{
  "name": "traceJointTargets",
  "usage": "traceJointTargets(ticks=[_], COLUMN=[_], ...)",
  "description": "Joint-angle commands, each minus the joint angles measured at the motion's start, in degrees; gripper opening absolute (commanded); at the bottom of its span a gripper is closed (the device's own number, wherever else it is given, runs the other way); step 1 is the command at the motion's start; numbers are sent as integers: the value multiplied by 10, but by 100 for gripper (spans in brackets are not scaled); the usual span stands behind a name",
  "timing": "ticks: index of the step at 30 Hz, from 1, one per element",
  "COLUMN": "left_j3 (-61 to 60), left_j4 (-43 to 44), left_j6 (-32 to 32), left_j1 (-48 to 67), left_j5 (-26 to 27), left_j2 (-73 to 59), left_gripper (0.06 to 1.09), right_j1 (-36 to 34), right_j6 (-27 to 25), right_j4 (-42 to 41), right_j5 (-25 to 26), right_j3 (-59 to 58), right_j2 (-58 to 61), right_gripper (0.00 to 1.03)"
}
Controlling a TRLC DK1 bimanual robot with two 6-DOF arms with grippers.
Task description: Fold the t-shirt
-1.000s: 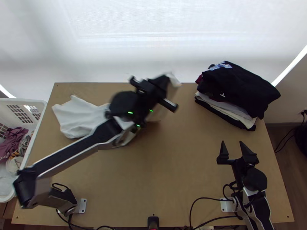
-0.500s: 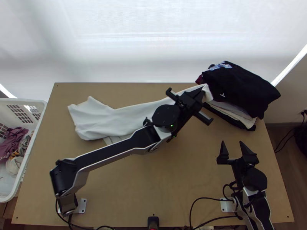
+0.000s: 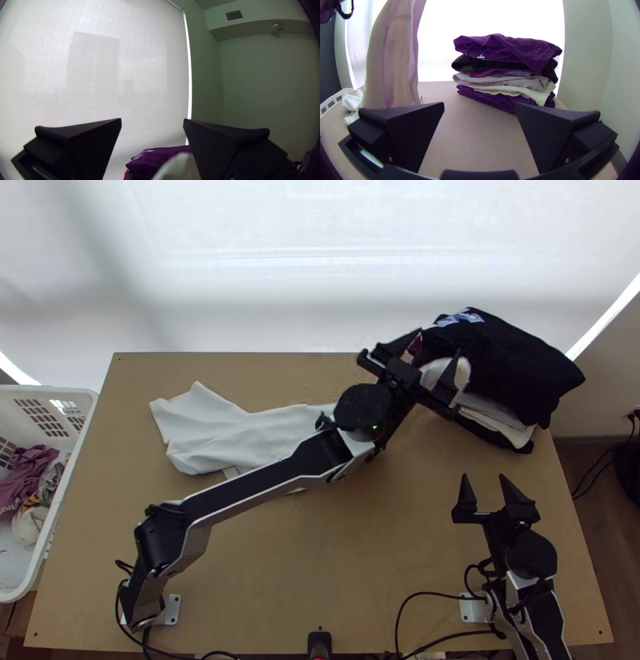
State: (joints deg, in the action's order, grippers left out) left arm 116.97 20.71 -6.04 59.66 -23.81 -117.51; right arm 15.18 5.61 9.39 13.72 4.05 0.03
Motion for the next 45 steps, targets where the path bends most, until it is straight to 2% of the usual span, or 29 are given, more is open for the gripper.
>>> traceJointTargets(ticks=[1,7,14,25,27,30,34,39,45], left_j3=[28,37,32,25,12,-59,-218,-381,-503], left_j4=[3,-60,-153,-497,-572,-628,-640,-652,-671], left_j6=[6,52,96,119,119,140,148,158,174], left_j1=[-31,-133,-324,-537,-559,-590,-604,-607,-641], left_j5=[-5,-5,2,5,31,65,83,99,113], left_j2=[59,135,199,331,354,412,521,649,747], left_gripper=[104,104,104,104,104,104,104,104,104], right_j1=[-2,-2,-2,-2,-2,26,90,92,93], right_j6=[7,7,7,7,7,12,12,12,14], right_j4=[-1,-1,-1,-1,-1,-1,-1,-1,-1], right_j5=[4,4,4,4,4,-9,-8,-9,-9], right_j3=[-6,-6,-6,-6,-6,-6,-6,-6,-6], right_j2=[-1,-1,-1,-1,-1,-1,-1,-1,-2], right_gripper=[99,99,99,99,99,99,99,99,99])
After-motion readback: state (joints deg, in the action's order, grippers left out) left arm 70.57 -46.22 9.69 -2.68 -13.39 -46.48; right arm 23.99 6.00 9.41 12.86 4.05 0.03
